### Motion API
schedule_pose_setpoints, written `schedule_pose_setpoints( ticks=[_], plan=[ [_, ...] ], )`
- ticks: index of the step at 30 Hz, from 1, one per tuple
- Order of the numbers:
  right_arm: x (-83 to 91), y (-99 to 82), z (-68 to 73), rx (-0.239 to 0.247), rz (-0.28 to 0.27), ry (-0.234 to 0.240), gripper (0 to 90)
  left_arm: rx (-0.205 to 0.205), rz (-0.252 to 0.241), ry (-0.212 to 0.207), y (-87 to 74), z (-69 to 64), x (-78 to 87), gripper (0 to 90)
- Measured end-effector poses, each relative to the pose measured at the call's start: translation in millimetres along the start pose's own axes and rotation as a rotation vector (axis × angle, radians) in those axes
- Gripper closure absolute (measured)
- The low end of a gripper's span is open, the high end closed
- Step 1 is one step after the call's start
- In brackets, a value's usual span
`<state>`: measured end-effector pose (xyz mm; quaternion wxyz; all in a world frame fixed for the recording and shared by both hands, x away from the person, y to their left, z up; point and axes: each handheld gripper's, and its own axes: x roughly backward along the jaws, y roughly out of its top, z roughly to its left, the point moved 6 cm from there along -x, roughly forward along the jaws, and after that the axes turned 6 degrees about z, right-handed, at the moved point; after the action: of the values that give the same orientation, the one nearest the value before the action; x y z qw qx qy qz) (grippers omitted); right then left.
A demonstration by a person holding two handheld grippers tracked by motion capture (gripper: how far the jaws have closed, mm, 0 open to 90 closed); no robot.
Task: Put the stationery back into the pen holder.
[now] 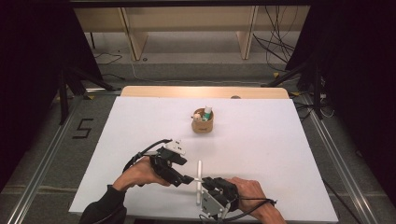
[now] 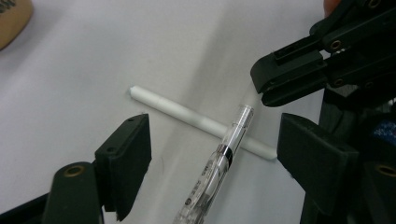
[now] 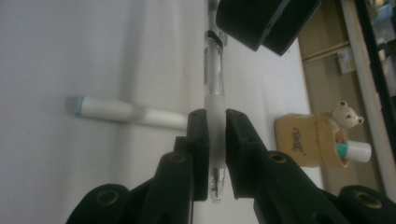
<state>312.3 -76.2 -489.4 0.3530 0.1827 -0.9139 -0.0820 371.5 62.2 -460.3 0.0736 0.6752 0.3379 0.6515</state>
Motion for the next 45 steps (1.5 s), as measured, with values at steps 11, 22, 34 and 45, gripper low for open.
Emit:
schedule_pose_setpoints(
  ticks=[11, 22, 34, 45],
  plan=[
    [0.1, 3.6, 6.0, 0.071, -0.013, -0.048, 81.1, -0.065, 0.107, -0.036, 2.9, -9.0, -11.4, 33.5],
    [1.4, 4.6, 7.6, 0.096, -0.024, -0.041, 81.1, -0.128, 0.186, -0.079, 7.0, -15.4, -22.0, 44.1],
    [1.7, 5.0, 9.4, 0.099, -0.03, -0.038, 81.1, -0.161, 0.262, -0.11, 8.8, -19.7, -30.1, 56.9],
    [1.5, 4.8, 11.5, 0.116, -0.025, -0.029, 81.1, -0.195, 0.303, -0.116, 10.6, -21.9, -35.7, 64.7]
  ],
)
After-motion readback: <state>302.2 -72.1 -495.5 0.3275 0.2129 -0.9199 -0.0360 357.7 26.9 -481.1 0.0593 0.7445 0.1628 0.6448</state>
